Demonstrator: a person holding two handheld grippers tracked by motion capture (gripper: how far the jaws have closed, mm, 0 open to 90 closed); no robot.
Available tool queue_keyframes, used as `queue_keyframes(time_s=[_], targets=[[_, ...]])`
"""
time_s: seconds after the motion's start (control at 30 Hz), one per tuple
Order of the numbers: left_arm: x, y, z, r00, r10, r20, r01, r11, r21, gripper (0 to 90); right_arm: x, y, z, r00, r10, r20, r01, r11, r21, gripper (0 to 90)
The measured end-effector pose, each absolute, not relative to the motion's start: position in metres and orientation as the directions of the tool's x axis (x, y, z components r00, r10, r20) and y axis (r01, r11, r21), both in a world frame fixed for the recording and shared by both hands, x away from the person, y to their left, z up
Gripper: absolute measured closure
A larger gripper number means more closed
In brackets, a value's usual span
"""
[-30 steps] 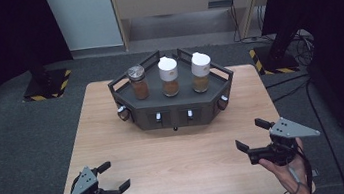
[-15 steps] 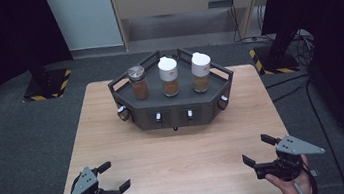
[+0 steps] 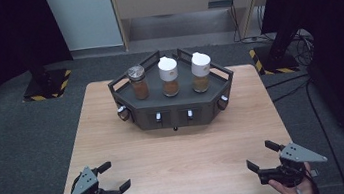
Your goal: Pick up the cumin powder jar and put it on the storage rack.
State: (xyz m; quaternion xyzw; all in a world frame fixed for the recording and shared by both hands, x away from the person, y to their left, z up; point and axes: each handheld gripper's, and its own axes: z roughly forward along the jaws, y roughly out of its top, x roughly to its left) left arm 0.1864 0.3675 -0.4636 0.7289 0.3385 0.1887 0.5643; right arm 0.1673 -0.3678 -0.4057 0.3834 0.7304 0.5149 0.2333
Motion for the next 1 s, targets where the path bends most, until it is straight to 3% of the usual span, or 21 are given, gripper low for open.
queue_keyframes(time_s=[1.0], targets=[[0.187, 0.367, -0.464, 0.709, 0.698, -0.098, 0.269, -0.140, 0.953, 0.0, 0.168, -0.374, -0.421, -0.610, 0.791, 0.043, 0.296, 0.178, 0.938, 5.1]])
